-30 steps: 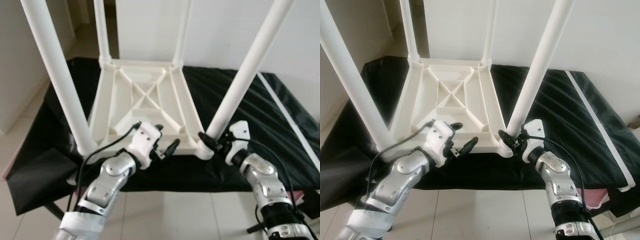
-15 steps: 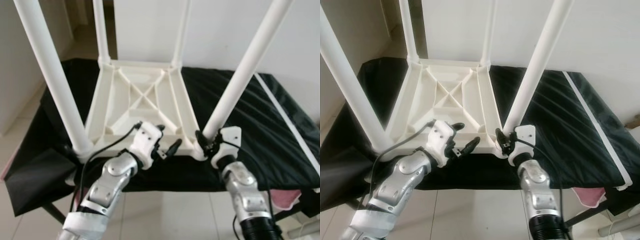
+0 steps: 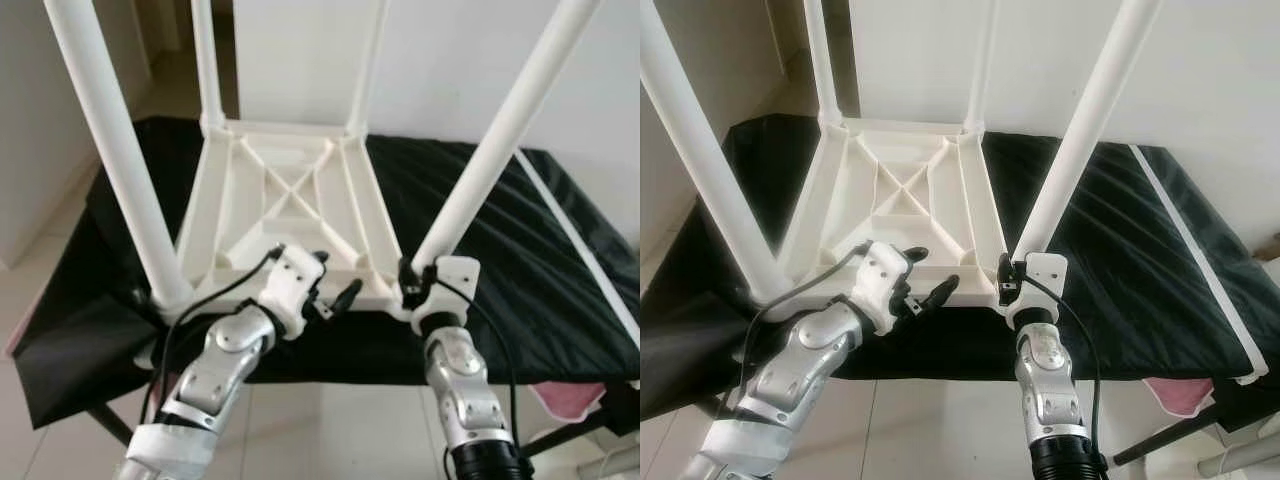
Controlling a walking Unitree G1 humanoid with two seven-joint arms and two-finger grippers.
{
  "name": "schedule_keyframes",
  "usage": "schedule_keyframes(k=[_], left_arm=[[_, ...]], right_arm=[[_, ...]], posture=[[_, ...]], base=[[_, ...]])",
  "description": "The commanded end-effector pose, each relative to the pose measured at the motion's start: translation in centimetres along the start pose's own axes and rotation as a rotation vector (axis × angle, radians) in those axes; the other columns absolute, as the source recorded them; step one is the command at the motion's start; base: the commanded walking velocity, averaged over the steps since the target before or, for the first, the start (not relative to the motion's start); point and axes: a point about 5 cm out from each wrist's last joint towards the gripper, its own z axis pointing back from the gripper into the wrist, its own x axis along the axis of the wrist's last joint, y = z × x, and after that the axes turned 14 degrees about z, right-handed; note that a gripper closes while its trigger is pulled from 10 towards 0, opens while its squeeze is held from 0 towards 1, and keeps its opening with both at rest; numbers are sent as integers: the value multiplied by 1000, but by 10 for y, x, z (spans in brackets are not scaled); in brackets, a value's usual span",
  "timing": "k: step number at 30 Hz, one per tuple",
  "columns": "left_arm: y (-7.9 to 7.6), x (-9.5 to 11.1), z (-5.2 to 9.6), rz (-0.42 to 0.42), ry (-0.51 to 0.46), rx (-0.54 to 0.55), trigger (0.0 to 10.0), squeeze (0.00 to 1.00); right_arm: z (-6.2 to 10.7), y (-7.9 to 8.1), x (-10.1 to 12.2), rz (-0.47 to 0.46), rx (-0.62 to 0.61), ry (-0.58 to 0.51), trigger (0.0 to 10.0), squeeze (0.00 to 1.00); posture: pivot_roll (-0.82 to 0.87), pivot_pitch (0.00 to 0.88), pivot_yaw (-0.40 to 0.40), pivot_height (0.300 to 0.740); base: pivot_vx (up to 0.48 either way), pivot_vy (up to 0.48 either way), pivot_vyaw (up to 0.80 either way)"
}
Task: Building children table
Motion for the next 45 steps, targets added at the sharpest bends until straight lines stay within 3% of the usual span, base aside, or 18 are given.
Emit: schedule_keyframes(k=[1,7,8,9,22,23,27,29,31,34,42,43,44,45], left_arm=[[1,-1,-1,-3,8,10,10000,0],[0,-1,-1,-3,8,9,10000,0],[-1,0,-1,-2,8,7,10000,0],[-1,0,-1,-2,8,6,10000,0],[-1,4,1,-11,7,2,10000,0],[-1,4,1,-15,7,1,10000,0],[0,5,1,-22,8,-3,10000,0],[0,5,1,-22,8,-3,10000,0],[-1,5,0,-27,10,-17,10000,0],[-2,6,-1,-31,12,-31,10000,0],[-6,8,-4,-30,8,-53,10000,0],[-6,8,-3,-31,8,-54,10000,0],[-6,8,-3,-32,9,-55,10000,0],[-6,8,-3,-32,9,-55,10000,0]], right_arm=[[5,-5,-13,5,-37,77,10000,0],[6,-3,-11,12,-52,75,10000,0],[7,-3,-11,14,-52,75,10000,757],[7,-3,-11,13,-49,71,10000,1000],[11,-10,1,-30,94,-43,10000,1000],[12,-12,1,-23,133,-53,10000,0],[12,-19,0,16,280,-71,10000,0],[12,-19,0,16,280,-71,10000,0],[9,-24,0,53,402,-85,10000,0],[4,-27,0,94,491,-88,10000,0],[-6,-25,-5,140,615,-67,10000,0],[-9,-24,-5,140,636,-64,3490,0],[-9,-23,-5,142,647,-65,0,0],[-9,-23,-5,142,647,-65,0,0]], posture=[[2,0,-81,740],[4,0,-80,740],[4,0,-79,740],[6,0,-78,740],[20,0,-71,740],[25,0,-72,740],[26,0,-69,740],[26,0,-69,740],[23,0,-66,740],[18,0,-64,740],[21,0,-63,740],[25,0,-64,740],[29,0,-66,740],[29,0,-66,740]], base=[[0,0,0],[0,0,0],[0,0,0],[0,0,0],[0,0,0],[0,0,0],[0,0,0],[0,0,0],[0,0,0],[0,0,0],[0,0,0],[0,0,0],[0,0,0],[0,0,0]])
